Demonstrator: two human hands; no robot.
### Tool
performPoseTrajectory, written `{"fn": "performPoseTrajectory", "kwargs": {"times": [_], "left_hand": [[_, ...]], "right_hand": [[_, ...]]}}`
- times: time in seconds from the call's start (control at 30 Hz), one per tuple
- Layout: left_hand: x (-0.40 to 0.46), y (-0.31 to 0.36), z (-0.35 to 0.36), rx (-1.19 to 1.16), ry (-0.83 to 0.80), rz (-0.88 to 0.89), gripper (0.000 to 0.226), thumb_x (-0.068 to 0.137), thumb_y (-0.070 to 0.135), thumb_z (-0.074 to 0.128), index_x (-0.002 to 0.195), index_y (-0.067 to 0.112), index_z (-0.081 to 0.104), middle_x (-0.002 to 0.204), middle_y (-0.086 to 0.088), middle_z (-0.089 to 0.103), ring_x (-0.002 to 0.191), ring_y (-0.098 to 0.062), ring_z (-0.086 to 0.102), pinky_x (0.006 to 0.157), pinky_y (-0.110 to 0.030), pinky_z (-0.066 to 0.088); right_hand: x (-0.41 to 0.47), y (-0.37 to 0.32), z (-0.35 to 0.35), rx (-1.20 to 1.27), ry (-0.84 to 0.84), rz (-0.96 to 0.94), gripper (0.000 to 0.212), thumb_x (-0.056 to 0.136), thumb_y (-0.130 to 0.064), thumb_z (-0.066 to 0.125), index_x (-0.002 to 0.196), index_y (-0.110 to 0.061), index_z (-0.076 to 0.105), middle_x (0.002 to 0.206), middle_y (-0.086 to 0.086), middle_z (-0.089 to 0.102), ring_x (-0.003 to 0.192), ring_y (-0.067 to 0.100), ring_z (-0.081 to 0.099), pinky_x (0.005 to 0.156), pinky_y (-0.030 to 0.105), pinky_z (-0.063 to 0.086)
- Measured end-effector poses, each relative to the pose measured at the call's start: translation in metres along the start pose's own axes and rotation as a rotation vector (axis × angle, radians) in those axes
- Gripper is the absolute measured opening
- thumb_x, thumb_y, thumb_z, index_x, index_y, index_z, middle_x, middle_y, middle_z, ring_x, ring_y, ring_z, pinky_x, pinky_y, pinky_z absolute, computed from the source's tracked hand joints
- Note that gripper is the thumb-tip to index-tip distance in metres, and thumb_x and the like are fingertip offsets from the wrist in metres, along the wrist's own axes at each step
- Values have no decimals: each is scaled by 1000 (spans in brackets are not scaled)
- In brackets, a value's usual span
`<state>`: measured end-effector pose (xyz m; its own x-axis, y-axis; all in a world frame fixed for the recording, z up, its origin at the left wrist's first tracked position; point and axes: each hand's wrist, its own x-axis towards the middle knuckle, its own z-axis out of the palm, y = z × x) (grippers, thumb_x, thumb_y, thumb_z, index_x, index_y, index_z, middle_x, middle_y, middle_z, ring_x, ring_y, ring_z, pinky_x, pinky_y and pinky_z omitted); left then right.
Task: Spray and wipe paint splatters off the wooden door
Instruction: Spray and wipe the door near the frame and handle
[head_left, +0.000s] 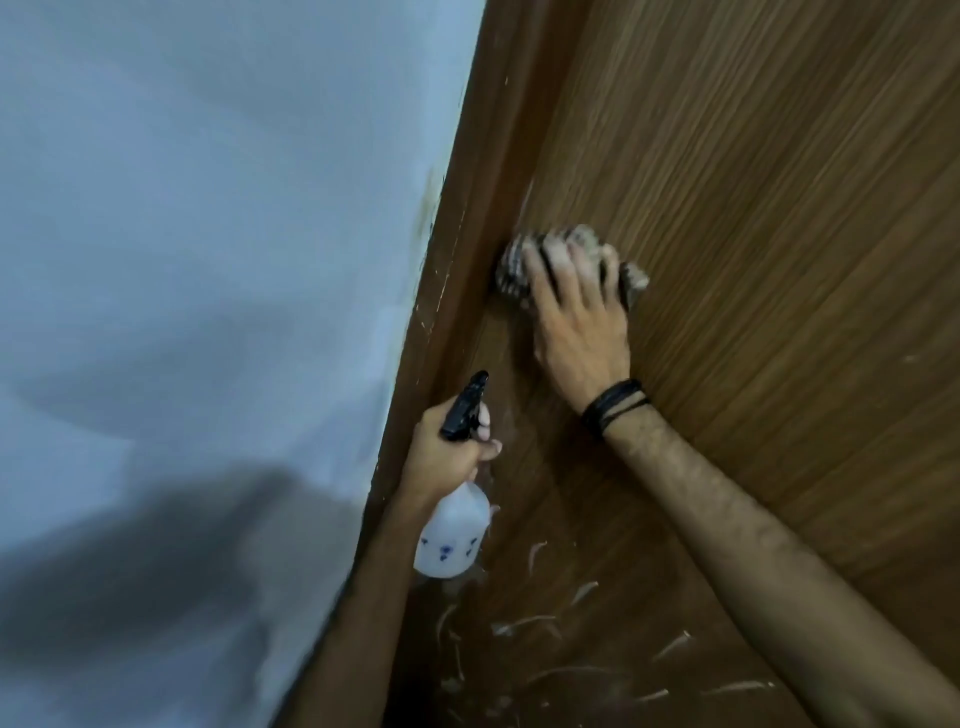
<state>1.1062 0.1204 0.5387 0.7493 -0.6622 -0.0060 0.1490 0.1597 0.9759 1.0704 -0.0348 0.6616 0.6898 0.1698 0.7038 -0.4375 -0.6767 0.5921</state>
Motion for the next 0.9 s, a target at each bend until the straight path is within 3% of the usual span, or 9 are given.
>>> {"fn": "performPoseTrajectory", "kwargs": {"times": [0.07,0.17,0.23,0.3,0.43,0.6,0.73,0.83,0.9], "left_hand": [[4,12,1,-18,23,17,30,80,-13,69,84,16,61,72,0,60,59,-13,55,49,-25,42],[10,37,0,-17,50,45,33,78,-12,70,81,20,63,72,-1,61,60,-16,51,51,-28,40],[14,54,1,-15,60,64,33,78,-12,69,81,21,63,72,0,61,61,-17,51,51,-28,40],[14,73,4,-11,44,96,31,79,-13,67,83,17,62,73,-1,59,63,-18,52,50,-28,40],[17,106,8,11,39,177,29,80,-15,66,86,13,61,74,-2,58,68,-18,54,48,-27,40],[21,125,7,8,54,191,28,81,-13,65,88,14,62,75,-2,60,73,-20,57,48,-26,40],[14,110,10,22,102,151,28,82,-13,66,88,15,63,76,-3,60,68,-17,55,50,-26,41],[1,82,14,46,120,96,29,81,-13,66,87,14,62,76,-5,59,63,-16,54,49,-27,42],[-11,55,16,44,130,43,29,80,-14,67,87,13,62,75,-5,59,59,-15,53,48,-27,42]], "right_hand": [[-24,-9,7,-9,-92,-182,73,84,-14,63,151,-5,35,149,16,40,140,35,27,119,53,12],[-44,-11,10,-27,-170,-331,63,90,-16,52,150,-5,37,149,14,42,139,32,28,120,51,14],[-26,-3,2,-41,-142,-275,64,85,-15,50,147,-5,42,146,14,47,136,31,32,120,50,8],[12,13,-11,-48,-81,-105,74,78,-15,62,148,-5,42,146,15,45,136,32,32,120,50,7],[95,52,-39,38,98,196,63,91,-18,60,149,-10,38,148,11,41,139,30,32,120,51,13],[100,46,-37,55,89,151,64,92,-16,58,150,-5,34,149,11,39,140,30,32,121,51,8],[51,29,-22,46,7,-59,64,85,-10,56,146,-3,40,147,13,42,138,33,35,121,51,6],[-2,15,-9,60,-77,-300,61,83,-16,57,143,-6,49,146,10,48,138,29,41,114,43,30],[-37,9,-6,95,-134,-336,55,88,-16,50,142,-9,52,147,8,49,138,25,43,93,34,47]]}}
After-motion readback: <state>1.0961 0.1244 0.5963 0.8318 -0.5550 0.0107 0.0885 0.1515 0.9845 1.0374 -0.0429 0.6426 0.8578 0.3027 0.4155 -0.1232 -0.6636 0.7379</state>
